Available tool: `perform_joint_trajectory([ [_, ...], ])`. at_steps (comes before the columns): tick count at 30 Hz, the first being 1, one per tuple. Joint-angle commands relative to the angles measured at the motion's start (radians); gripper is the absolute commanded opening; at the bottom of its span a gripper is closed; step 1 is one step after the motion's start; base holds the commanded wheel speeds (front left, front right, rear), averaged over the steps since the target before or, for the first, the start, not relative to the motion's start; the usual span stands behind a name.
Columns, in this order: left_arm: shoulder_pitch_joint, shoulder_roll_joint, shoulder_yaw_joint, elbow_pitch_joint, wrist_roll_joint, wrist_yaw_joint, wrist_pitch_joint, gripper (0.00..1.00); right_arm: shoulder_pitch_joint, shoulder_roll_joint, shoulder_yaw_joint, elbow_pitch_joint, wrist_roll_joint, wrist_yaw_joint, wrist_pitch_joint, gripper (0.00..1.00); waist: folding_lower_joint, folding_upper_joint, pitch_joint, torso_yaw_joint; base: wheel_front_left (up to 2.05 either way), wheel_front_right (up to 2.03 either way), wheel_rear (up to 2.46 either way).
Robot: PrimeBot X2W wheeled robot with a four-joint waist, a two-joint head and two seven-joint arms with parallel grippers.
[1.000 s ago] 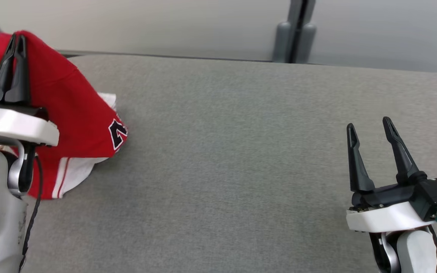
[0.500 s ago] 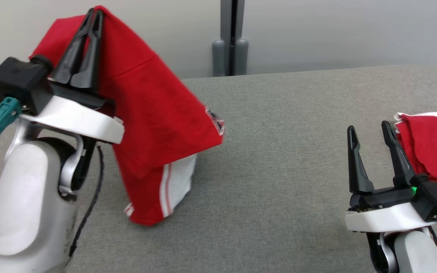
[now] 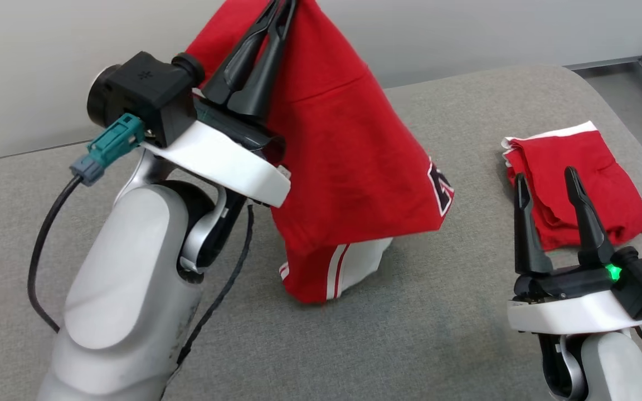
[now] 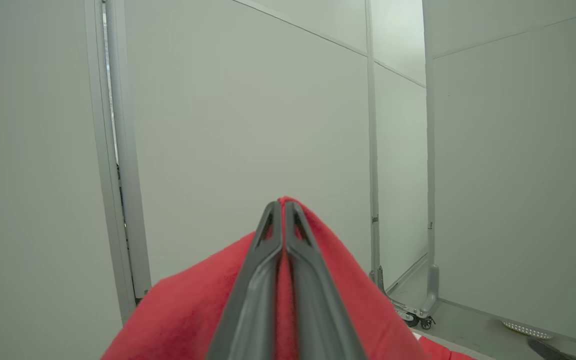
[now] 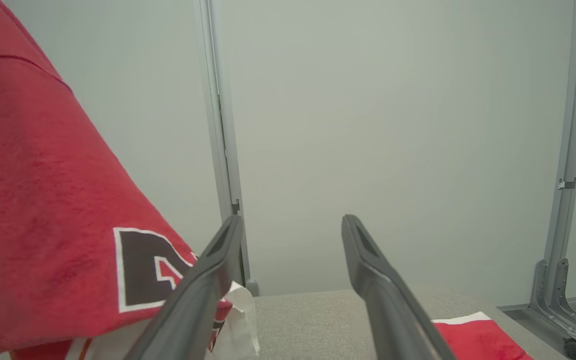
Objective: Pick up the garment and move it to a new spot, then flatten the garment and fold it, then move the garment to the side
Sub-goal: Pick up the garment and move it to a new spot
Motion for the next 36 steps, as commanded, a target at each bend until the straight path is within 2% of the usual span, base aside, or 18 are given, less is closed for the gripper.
perform_joint_trajectory([
  [1,0.001,0.025,0.021,0.046,-0.002,0.005,-0.01,0.0,-0.009,-0.001,0.002,-0.002,0.009,0.0,-0.006,1.0,0.0,-0.0001,0.011,-0.023,0.0,0.0,0.0],
  [2,0.01,0.041,0.031,0.083,0.001,0.009,-0.015,0.05,-0.01,-0.001,0.003,-0.002,0.011,0.0,-0.006,1.0,0.0,-0.0001,0.014,-0.029,0.0,0.0,0.0],
  [4,0.024,0.074,0.049,0.173,0.009,0.009,-0.021,0.87,-0.014,-0.001,0.005,-0.003,0.017,0.0,-0.006,1.0,0.0,-0.0001,0.022,-0.04,0.0,0.0,0.0],
  [5,0.029,0.095,0.055,0.22,0.018,0.009,-0.024,1.0,-0.016,-0.001,0.006,-0.004,0.017,0.0,-0.006,1.0,0.0,-0.0001,0.026,-0.043,0.0,0.0,0.0],
  [7,0.026,0.145,0.056,0.318,0.056,0.016,-0.039,1.0,-0.019,-0.001,0.008,-0.005,0.018,0.0,-0.006,1.0,0.0,-0.0001,0.036,-0.049,0.0,0.0,0.0],
  [9,0.023,0.185,0.076,0.418,0.092,0.057,-0.07,1.0,-0.022,-0.001,0.009,-0.003,0.017,0.0,-0.006,1.0,0.0,-0.0001,0.044,-0.051,0.0,0.0,0.0],
  [11,0.018,0.199,0.08,0.458,0.11,0.074,-0.094,1.0,-0.022,-0.001,0.008,-0.002,0.015,0.0,-0.006,1.0,0.0,-0.0001,0.049,-0.051,0.0,0.0,0.0],
  [13,0.019,0.202,0.088,0.524,0.117,0.097,-0.134,1.0,-0.022,-0.001,0.005,0.002,0.012,0.0,-0.006,1.0,0.0,-0.0001,0.057,-0.043,0.0,0.0,0.0],
  [19,0.051,0.179,0.106,0.613,0.086,0.085,-0.254,1.0,-0.006,-0.001,-0.01,0.022,-0.013,0.0,-0.006,1.0,0.0,-0.0001,0.044,0.021,0.0,0.0,0.0],
  [25,0.155,0.134,0.13,0.538,0.038,0.056,-0.308,1.0,0.028,-0.001,-0.024,0.053,-0.06,0.0,-0.006,1.0,0.0,-0.0001,-0.007,0.129,0.0,0.0,0.0],
  [27,0.224,0.119,0.142,0.499,0.035,0.069,-0.311,1.0,0.05,-0.001,-0.026,0.07,-0.079,0.0,-0.006,1.0,0.0,-0.0001,-0.029,0.165,0.0,0.0,0.0],
  [36,0.544,0.026,0.154,0.27,0.065,0.061,-0.312,1.0,0.16,-0.002,-0.069,0.113,-0.097,0.0,-0.006,1.0,0.0,-0.0001,-0.108,0.295,0.0,0.0,0.0],
])
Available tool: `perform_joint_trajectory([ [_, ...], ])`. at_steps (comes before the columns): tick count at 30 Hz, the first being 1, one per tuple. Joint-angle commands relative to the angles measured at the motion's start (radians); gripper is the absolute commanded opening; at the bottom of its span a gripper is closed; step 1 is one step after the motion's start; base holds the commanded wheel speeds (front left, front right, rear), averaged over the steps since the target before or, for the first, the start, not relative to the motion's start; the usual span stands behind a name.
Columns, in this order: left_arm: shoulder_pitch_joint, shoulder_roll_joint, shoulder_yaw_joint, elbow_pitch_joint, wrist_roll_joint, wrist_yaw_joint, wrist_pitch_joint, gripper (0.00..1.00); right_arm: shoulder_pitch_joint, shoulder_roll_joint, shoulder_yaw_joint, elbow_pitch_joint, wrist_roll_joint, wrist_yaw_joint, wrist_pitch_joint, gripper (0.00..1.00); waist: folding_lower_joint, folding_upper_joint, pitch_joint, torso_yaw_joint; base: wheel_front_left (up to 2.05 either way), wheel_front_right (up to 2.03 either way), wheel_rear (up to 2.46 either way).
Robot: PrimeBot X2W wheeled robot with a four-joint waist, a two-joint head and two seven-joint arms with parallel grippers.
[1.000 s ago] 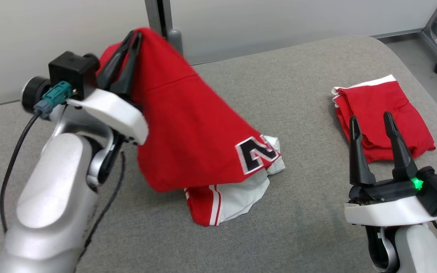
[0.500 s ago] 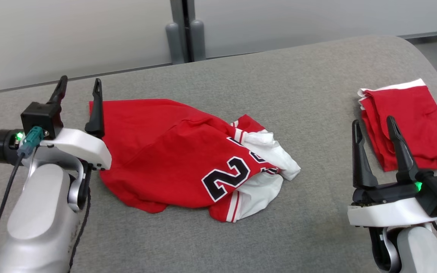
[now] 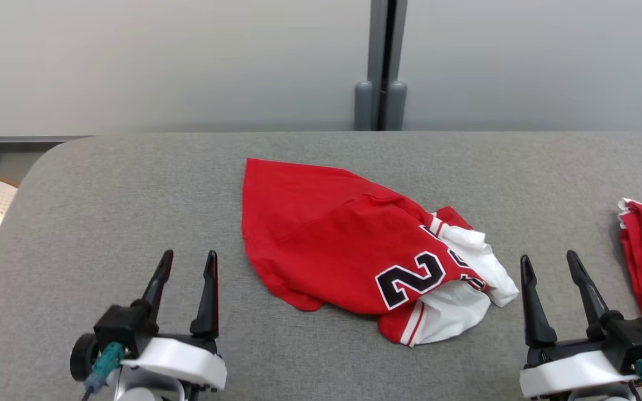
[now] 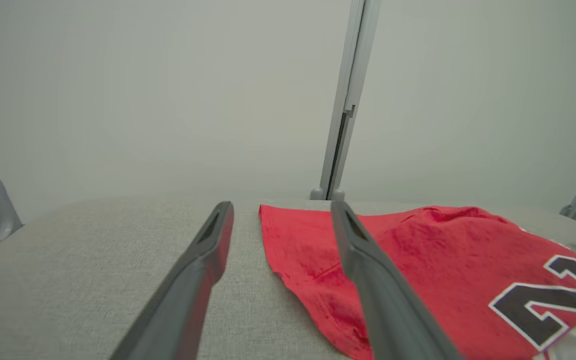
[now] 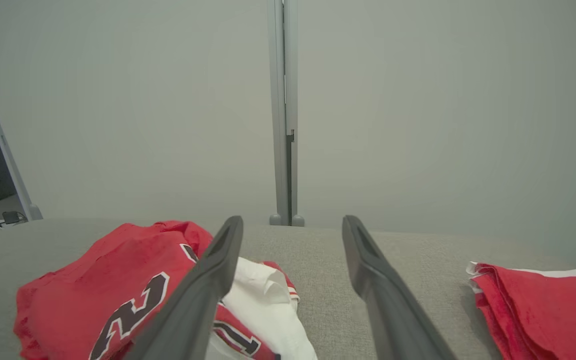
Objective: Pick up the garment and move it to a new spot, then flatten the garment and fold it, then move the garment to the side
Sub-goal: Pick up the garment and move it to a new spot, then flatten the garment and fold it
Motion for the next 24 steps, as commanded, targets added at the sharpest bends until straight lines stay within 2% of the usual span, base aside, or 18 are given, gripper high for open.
perform_joint_trajectory([
  [1,0.024,-0.007,0.011,-0.023,0.0,-0.001,-0.001,1.0,0.016,-0.002,0.0,0.0,0.007,0.0,-0.006,1.0,0.0,0.0,-0.038,0.042,0.0,0.0,0.0],
  [6,0.115,-0.038,0.023,-0.081,-0.02,0.005,-0.001,1.0,0.042,-0.002,-0.021,0.003,0.026,0.0,-0.006,1.0,0.0,0.0,-0.045,0.068,0.0,0.0,0.0],
  [13,0.096,-0.045,-0.02,-0.085,0.003,-0.003,-0.001,1.0,-0.014,-0.016,-0.043,0.05,-0.013,0.0,-0.001,1.0,0.0,0.0,-0.009,0.101,0.0,0.0,0.0],
  [19,0.065,-0.045,-0.06,-0.079,-0.013,0.008,-0.001,1.0,-0.096,-0.08,-0.021,0.143,-0.033,0.0,0.062,1.0,0.0,0.0,0.047,0.127,0.0,0.0,0.0],
  [24,0.035,-0.045,-0.1,-0.072,-0.042,0.024,-0.001,1.0,-0.17,-0.161,0.033,0.241,0.011,0.0,0.11,1.0,0.0,0.0,0.103,0.158,0.0,0.0,0.0],
])
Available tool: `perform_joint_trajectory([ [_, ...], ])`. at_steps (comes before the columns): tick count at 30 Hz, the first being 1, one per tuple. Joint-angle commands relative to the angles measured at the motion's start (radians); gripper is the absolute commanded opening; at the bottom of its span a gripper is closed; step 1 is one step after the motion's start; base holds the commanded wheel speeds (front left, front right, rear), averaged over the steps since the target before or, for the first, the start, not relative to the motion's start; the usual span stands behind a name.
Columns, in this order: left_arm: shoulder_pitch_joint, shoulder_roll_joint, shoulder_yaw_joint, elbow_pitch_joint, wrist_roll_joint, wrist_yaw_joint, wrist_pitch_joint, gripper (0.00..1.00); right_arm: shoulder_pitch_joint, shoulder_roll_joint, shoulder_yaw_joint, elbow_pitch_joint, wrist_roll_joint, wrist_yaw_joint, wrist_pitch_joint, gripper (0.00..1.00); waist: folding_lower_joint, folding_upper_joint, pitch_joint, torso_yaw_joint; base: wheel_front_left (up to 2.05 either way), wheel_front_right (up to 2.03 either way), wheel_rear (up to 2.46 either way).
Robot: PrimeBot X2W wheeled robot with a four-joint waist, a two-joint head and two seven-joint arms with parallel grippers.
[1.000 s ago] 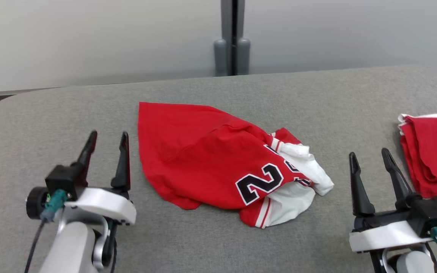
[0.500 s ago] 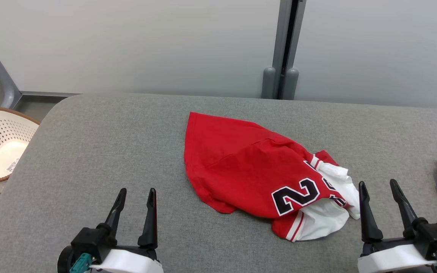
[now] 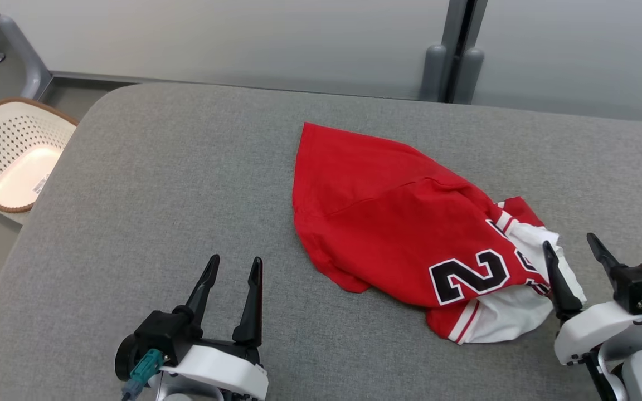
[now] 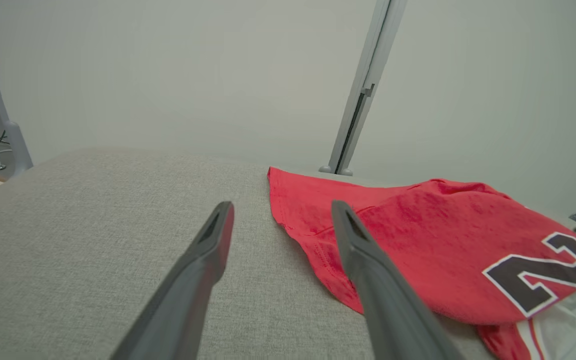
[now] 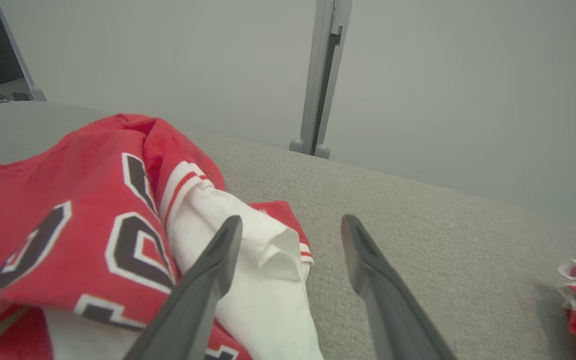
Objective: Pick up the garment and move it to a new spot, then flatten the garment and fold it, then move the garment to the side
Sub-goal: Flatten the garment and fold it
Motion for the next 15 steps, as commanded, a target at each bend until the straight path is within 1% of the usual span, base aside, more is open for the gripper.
perform_joint_trajectory([
  [1,-0.021,0.003,-0.006,0.003,-0.016,0.007,-0.001,1.0,-0.022,-0.023,0.01,0.02,0.013,0.0,0.006,1.0,0.0,0.0,0.032,0.025,0.0,0.0,0.0],
  [4,-0.04,0.003,-0.024,0.002,-0.026,0.014,-0.001,1.0,-0.054,-0.062,0.041,0.071,0.032,0.0,0.019,1.0,0.0,0.0,0.057,0.041,0.0,0.0,0.0],
  [9,-0.063,0.003,-0.042,0.002,-0.037,0.022,-0.001,1.0,-0.1,-0.11,0.114,0.134,0.09,0.0,0.02,1.0,0.0,0.0,0.083,0.057,0.0,0.0,0.0],
  [10,-0.066,0.002,-0.044,0.003,-0.037,0.024,-0.001,1.0,-0.106,-0.112,0.135,0.147,0.106,0.0,0.025,0.88,0.0,0.0,0.085,0.058,0.0,0.0,0.0],
  [11,-0.067,0.003,-0.046,0.004,-0.038,0.026,-0.001,1.0,-0.111,-0.117,0.153,0.155,0.12,0.0,0.027,0.27,0.0,0.0,0.087,0.059,0.0,0.0,0.0],
  [12,-0.067,0.003,-0.047,0.006,-0.04,0.027,-0.001,1.0,-0.118,-0.125,0.17,0.161,0.134,0.0,0.022,0.0,0.0,0.0,0.088,0.059,0.0,0.0,0.0],
  [15,-0.075,0.003,-0.051,0.011,-0.041,0.033,-0.001,1.0,-0.14,-0.145,0.208,0.176,0.164,0.0,0.002,0.0,0.0,0.0,0.083,0.056,0.0,0.0,0.0],
])
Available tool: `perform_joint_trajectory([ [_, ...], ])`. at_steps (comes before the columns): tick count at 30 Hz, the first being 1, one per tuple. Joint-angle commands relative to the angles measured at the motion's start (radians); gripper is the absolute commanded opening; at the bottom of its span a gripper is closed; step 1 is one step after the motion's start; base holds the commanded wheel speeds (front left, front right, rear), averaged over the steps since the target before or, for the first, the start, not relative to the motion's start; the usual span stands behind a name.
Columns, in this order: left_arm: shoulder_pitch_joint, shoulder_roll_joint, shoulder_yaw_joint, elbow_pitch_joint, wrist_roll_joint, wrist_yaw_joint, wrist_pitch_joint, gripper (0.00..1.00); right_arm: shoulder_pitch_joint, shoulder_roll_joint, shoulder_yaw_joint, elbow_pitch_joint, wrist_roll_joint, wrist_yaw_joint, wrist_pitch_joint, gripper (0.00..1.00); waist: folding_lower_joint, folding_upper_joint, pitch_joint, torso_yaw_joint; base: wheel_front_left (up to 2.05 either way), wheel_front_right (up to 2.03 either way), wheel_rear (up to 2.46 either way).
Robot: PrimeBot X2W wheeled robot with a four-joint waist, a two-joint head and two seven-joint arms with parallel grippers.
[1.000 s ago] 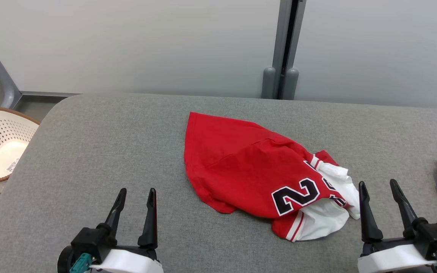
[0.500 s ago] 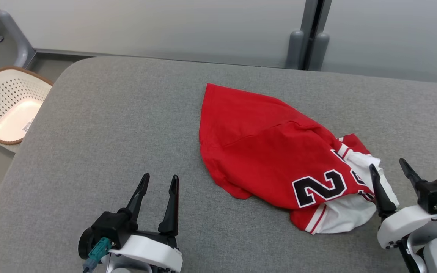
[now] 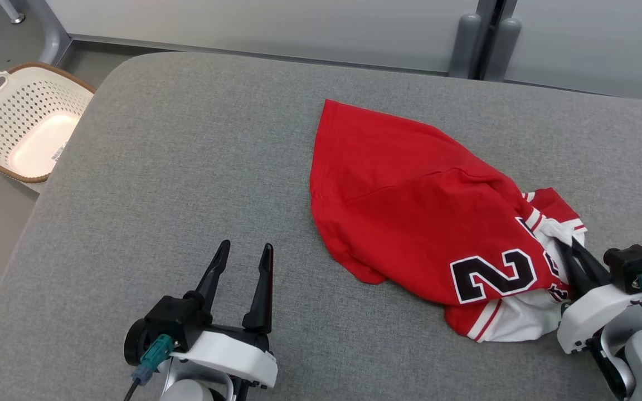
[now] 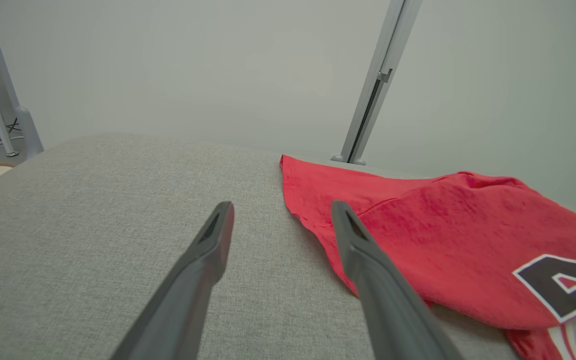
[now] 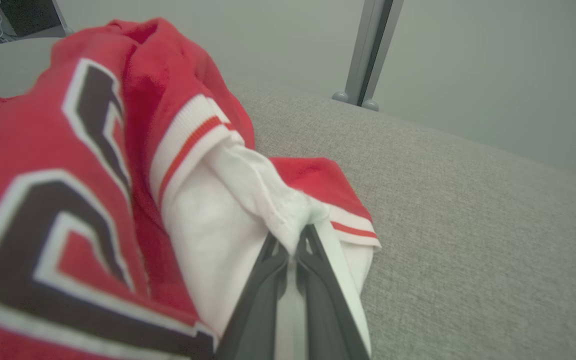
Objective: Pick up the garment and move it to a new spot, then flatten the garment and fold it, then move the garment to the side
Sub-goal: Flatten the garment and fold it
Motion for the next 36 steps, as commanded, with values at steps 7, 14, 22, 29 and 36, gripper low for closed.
perform_joint_trajectory([
  [7,-0.004,0.003,0.005,0.011,-0.003,0.008,-0.002,1.0,-0.065,-0.027,-0.066,0.009,-0.042,0.0,-0.081,0.0,0.0,0.0,-0.047,-0.016,0.0,0.0,0.0],
  [14,0.01,0.003,-0.038,0.001,-0.019,0.008,-0.002,1.0,-0.217,-0.089,-0.148,-0.068,-0.162,0.0,-0.043,0.0,0.0,0.0,-0.07,0.012,0.0,0.0,0.0],
  [22,-0.026,0.003,-0.128,-0.032,-0.079,0.024,-0.002,1.0,-0.51,-0.248,-0.009,-0.049,-0.195,-0.001,0.123,0.0,0.0,0.0,0.013,0.126,0.0,0.0,0.0],
  [29,-0.044,0.003,-0.169,-0.036,-0.105,0.036,-0.002,1.0,-0.632,-0.311,0.122,0.127,-0.161,-0.001,0.193,0.0,0.0,0.0,0.059,0.204,0.0,0.0,0.0],
  [36,-0.06,0.003,-0.173,-0.037,-0.106,0.045,-0.002,1.0,-0.672,-0.284,0.186,0.292,-0.103,-0.001,0.149,1.0,0.0,0.0,0.082,0.217,0.0,0.0,0.0],
])
